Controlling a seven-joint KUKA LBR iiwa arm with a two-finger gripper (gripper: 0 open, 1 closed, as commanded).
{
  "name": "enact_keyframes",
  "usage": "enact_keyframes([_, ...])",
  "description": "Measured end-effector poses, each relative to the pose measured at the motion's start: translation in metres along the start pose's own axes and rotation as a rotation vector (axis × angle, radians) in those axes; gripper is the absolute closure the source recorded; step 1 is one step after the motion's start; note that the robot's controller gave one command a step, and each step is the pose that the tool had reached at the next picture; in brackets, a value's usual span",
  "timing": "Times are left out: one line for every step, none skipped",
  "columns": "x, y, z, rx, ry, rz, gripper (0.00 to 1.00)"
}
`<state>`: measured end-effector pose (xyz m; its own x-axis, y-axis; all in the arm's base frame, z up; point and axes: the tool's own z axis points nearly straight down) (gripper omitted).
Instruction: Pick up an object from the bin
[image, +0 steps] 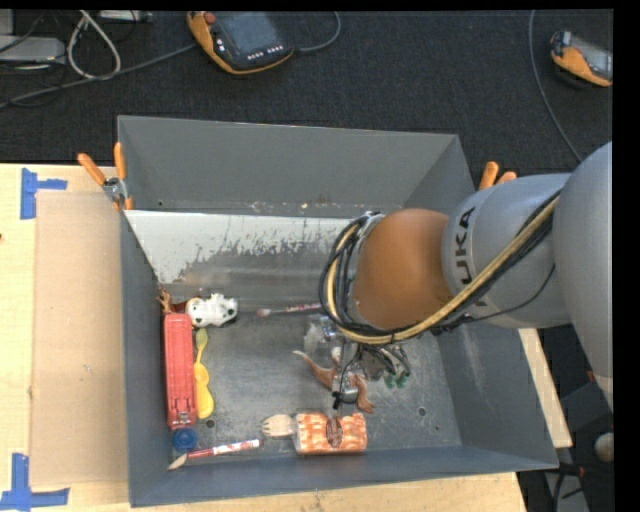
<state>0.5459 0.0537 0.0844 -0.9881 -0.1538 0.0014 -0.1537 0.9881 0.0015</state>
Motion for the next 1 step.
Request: enact_keyframes([0.0189,-0.0207,0.0093,-0.001,-0.005,0.068,0.0])
